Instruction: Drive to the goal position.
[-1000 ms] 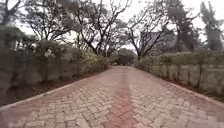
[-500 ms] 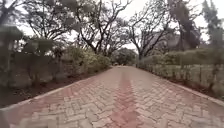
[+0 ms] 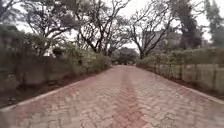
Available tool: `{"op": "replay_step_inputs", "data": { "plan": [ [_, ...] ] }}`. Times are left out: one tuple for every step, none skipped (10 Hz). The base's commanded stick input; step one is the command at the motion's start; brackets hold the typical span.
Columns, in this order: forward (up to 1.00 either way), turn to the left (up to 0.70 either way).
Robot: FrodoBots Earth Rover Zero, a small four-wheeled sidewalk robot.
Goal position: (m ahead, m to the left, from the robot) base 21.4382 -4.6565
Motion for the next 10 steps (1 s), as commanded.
{"op": "replay_step_inputs", "data": {
  "plan": [
    [0.69, 0.0],
    [0.69, 0.0],
    [0.7, 0.0],
    [0.7, 0.0],
    [0.69, 0.0],
    [0.69, 0.0],
    [0.69, 0.0],
    [0.7, 0.0],
    [0.7, 0.0],
    [0.7, 0.0]
  ]
}}
